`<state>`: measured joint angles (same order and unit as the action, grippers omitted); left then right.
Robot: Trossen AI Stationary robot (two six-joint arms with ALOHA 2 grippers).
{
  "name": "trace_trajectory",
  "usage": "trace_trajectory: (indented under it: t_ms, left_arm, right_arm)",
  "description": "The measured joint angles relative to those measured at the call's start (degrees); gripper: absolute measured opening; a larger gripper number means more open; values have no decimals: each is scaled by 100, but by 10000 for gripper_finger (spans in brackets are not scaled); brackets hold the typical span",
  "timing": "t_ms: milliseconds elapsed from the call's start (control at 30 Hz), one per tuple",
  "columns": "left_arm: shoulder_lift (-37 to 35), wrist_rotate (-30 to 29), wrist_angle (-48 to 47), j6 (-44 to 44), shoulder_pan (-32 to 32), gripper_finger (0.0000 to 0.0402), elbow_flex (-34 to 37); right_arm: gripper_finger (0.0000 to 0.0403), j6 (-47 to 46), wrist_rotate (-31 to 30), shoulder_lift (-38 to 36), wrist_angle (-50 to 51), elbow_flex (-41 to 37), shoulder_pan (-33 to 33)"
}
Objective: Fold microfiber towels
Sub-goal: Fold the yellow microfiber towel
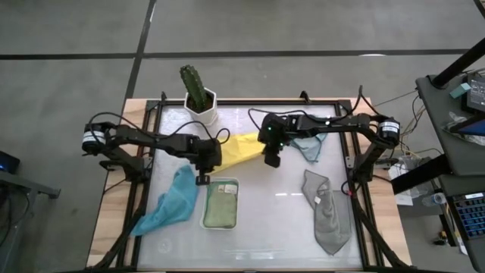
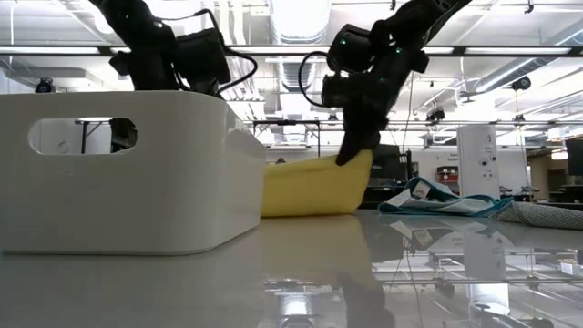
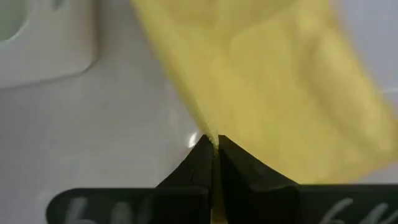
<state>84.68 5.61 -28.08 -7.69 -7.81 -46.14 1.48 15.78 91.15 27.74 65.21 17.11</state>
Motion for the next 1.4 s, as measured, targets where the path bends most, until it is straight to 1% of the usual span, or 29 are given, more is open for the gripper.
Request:
trace_trajectory:
  t_ms: [67,200,333,500,633,733,833,1033,1133,1400]
  left_arm:
    - [-87,2,-172,-187,0,1,-55]
    - [-330,162,-415,-464,-1,0,-108]
    - [-549,427,-426,-510,0,0,-108]
    - [-711,401,-413,-717,-24,0,-108]
    - [-736,305,-420,-935,-136,0,-108]
    - [-712,26,-383,-973,-283,0,-108]
    - [-709,-141,-319,-1041,-479,0,-108]
    - [-669,-146,-30,-1283,-814,0,-101]
    - [-542,-145,95,-1440,-946,0,-95]
    - [-101,-170,474,-1573,-1270,0,-77]
  right_arm:
    - [9,-2,255,-2,240,0,-92]
    - [9,-33,298,-2,494,-39,-431]
    - [9,-35,296,-2,591,-46,-700]
    - [9,-35,266,-2,610,-14,-776]
    - [9,40,47,-2,627,57,-641]
    - [9,81,-212,-2,617,74,-493]
    - [9,116,-280,-2,583,74,-296]
    - [9,87,-528,157,460,74,-13]
    - [9,81,-717,253,383,74,81]
    - [9,114,-897,274,292,66,260]
